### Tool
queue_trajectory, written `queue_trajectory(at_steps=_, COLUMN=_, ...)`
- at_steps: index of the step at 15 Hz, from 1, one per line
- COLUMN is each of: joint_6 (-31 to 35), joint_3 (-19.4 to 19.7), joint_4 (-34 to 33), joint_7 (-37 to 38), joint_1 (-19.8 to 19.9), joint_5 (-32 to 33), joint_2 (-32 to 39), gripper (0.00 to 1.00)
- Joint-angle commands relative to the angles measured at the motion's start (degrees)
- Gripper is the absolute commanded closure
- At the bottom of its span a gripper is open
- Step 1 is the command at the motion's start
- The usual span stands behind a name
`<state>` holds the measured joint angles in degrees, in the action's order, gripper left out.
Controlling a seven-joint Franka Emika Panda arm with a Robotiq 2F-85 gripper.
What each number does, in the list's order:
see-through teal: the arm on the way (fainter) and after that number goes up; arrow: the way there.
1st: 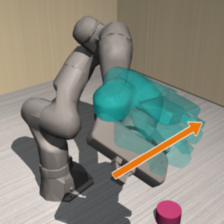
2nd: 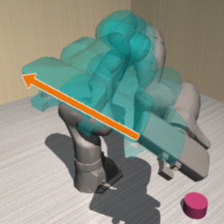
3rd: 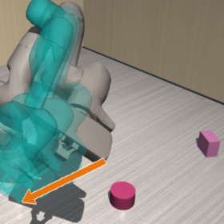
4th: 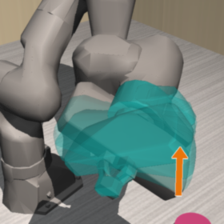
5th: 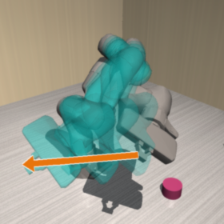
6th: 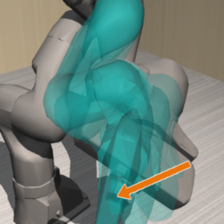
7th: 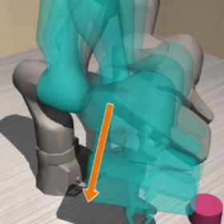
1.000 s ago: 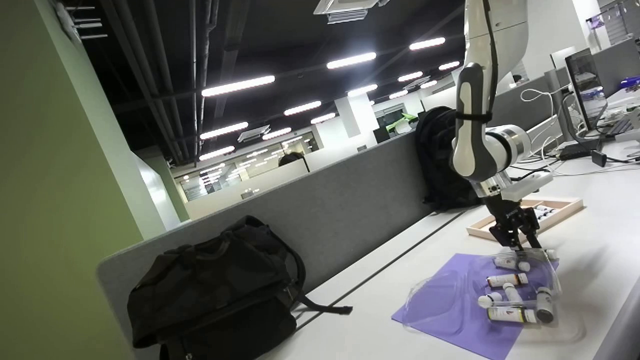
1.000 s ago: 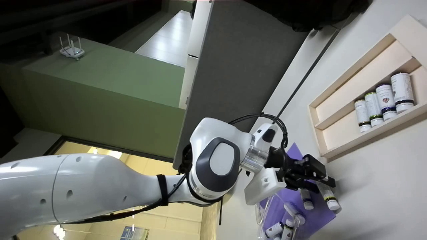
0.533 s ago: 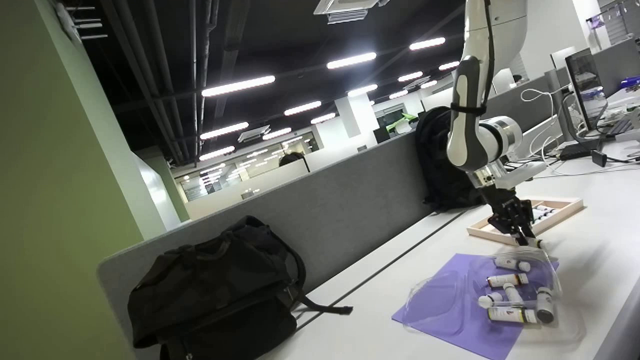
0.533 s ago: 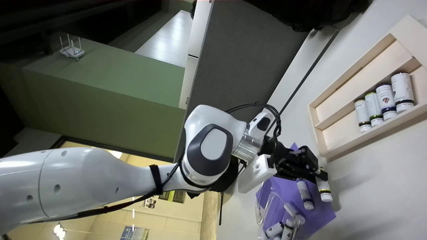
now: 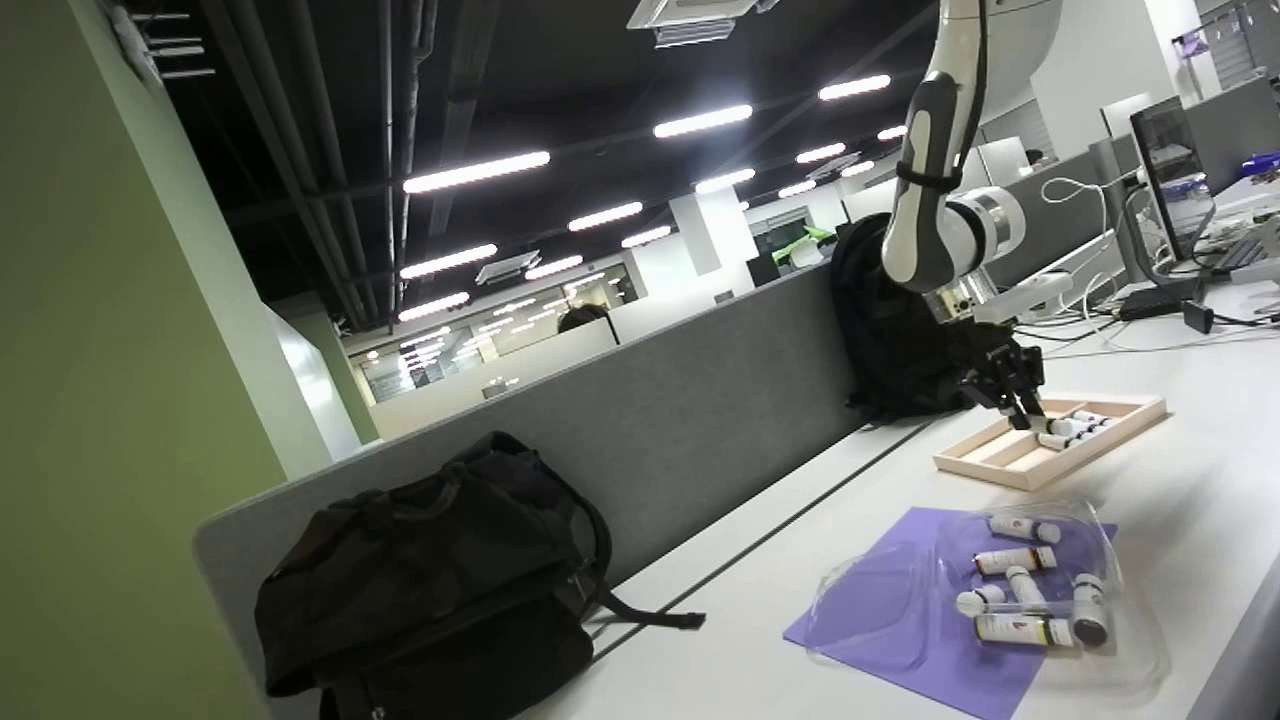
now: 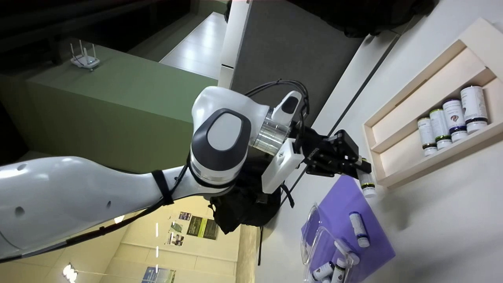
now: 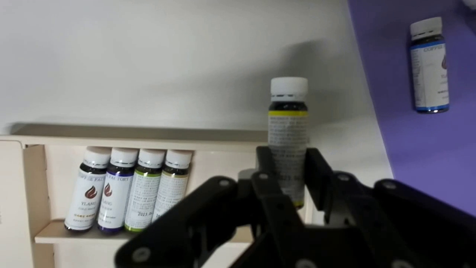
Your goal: Take the right bottle from the table and put it in the bottom compartment of the box
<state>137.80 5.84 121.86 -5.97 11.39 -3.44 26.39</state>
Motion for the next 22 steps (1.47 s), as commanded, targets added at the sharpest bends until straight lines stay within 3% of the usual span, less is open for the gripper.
queue_trajectory(at_steps=1, joint_6=-0.2, joint_3=0.0, joint_4=-0.1, joint_7=0.0, joint_1=-0.1, joint_5=0.0, joint_2=0.1, gripper=0.64)
queue_trajectory(at_steps=3, joint_6=-0.2, joint_3=0.0, joint_4=-0.1, joint_7=0.0, joint_1=-0.2, joint_5=0.0, joint_2=0.2, gripper=0.64)
queue_trajectory(at_steps=4, joint_6=-0.2, joint_3=0.0, joint_4=-0.1, joint_7=0.0, joint_1=-0.2, joint_5=0.0, joint_2=0.2, gripper=0.89)
queue_trajectory(at_steps=9, joint_6=3.2, joint_3=0.4, joint_4=-7.8, joint_7=0.0, joint_1=2.0, joint_5=-1.7, joint_2=5.9, gripper=0.89)
queue_trajectory(at_steps=16, joint_6=13.3, joint_3=-0.4, joint_4=-8.8, joint_7=0.1, joint_1=2.4, joint_5=-1.6, joint_2=11.2, gripper=0.89)
queue_trajectory(at_steps=22, joint_6=8.1, joint_3=-1.0, joint_4=-9.5, joint_7=0.7, joint_1=2.2, joint_5=-1.6, joint_2=11.8, gripper=0.89)
